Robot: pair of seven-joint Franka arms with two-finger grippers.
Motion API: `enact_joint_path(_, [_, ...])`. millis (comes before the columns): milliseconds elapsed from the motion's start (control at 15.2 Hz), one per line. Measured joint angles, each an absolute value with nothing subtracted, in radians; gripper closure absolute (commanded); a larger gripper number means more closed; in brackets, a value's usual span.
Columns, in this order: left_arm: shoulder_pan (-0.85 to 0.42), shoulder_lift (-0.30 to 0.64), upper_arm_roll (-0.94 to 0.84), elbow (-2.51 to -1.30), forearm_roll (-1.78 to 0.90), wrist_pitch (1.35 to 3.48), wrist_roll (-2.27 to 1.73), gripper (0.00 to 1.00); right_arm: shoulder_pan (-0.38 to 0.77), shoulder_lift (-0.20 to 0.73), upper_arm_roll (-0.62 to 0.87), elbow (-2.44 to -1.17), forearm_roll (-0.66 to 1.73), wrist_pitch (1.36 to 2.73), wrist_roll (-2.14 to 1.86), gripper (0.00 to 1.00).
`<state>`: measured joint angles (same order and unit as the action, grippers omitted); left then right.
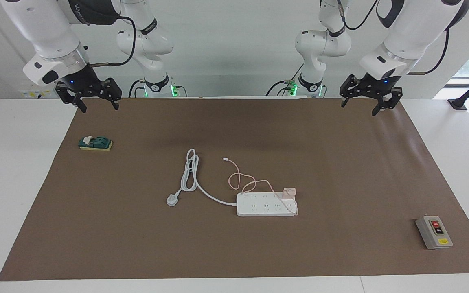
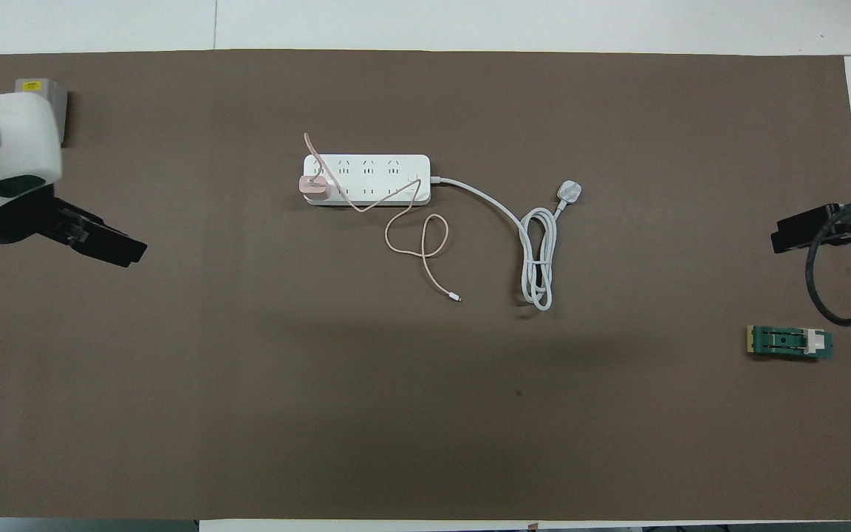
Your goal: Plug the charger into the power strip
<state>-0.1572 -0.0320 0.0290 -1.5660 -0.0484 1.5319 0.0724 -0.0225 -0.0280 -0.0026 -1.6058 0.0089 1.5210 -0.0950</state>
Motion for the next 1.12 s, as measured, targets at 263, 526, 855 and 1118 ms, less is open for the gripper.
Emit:
enact_joint_path(263, [-0.107, -0.062, 0.029, -1.582, -0.044, 1.521, -0.108, 0.0, -0.022, -0.028, -0.003, -1.606, 0.009, 1.521, -0.095, 0.0])
enact_joint_path(526, [-0.108, -0.063, 0.018, -1.589, -0.044, 1.542, -0.137, 0.0, -0.022, -0.028, -0.003, -1.606, 0.009, 1.521, -0.095, 0.0])
enact_joint_path(855, [-0.108, -0.063, 0.017, -1.59, -0.044, 1.543, -0.187, 0.0, -0.022, -0.028, -0.003, -1.606, 0.009, 1.521, -0.095, 0.0])
enact_joint_path(1118, [-0.109, -0.063, 0.017, -1.59, -0.042, 1.552, -0.172, 0.0, -0.022, -0.028, -0.003, -1.606, 0.009, 1.521, -0.095, 0.0])
